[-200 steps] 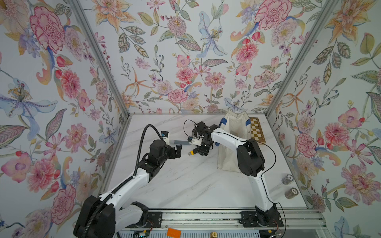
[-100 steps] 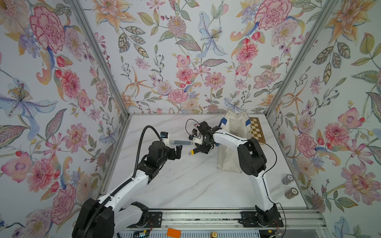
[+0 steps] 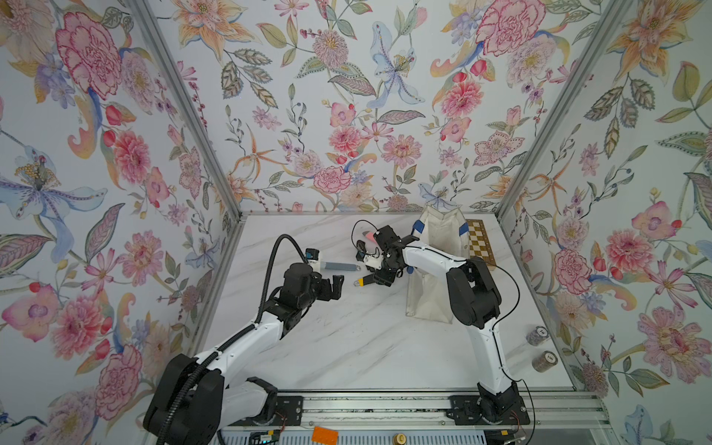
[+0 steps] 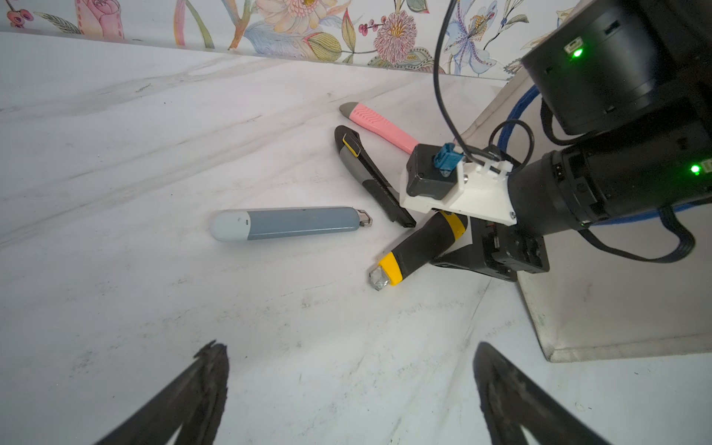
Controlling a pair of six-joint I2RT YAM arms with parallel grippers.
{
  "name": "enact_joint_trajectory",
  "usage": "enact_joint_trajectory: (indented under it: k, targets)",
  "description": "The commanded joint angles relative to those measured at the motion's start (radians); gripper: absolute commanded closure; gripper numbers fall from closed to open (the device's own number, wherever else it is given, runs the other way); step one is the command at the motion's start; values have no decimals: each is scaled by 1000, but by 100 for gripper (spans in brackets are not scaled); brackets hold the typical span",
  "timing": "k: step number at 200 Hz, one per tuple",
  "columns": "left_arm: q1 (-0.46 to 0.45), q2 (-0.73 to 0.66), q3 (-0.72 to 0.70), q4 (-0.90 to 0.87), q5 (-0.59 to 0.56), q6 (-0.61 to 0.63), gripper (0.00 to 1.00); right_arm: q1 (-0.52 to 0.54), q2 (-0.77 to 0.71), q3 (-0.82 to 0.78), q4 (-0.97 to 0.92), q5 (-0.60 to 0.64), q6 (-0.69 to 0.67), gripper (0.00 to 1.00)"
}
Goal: Place the art knife into the pouch
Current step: Pick up the utility knife at the center of the board.
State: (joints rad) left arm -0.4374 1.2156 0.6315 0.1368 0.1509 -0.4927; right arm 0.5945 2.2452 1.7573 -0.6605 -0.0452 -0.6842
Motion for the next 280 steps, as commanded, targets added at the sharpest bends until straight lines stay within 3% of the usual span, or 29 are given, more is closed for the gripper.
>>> enact_joint_trajectory:
  k: [1,68,115,131,198,239,264,280]
  targets:
    - [9,-4,20,27,13,-22,1,17,11,-45,-67,-8,10,31]
    - [9,9,27,30,29,-24,1,45,-55,-134,-61,-34,67,41]
    - [9,9,1,65,41,-41,1,104,-130,-262,53,-32,144,44]
    - [9,7,-8,73,39,-44,0,117,-154,-301,91,-42,172,49]
    - [9,-38,-37,95,52,-64,1,108,-173,-363,134,-116,235,61]
    - [9,-68,-53,100,55,-67,1,63,-186,-388,244,-196,336,74]
    - [9,-88,-67,115,51,-67,1,70,-217,-406,326,-207,399,72]
    - [9,-91,-84,139,52,-53,1,84,-236,-419,377,-188,421,76]
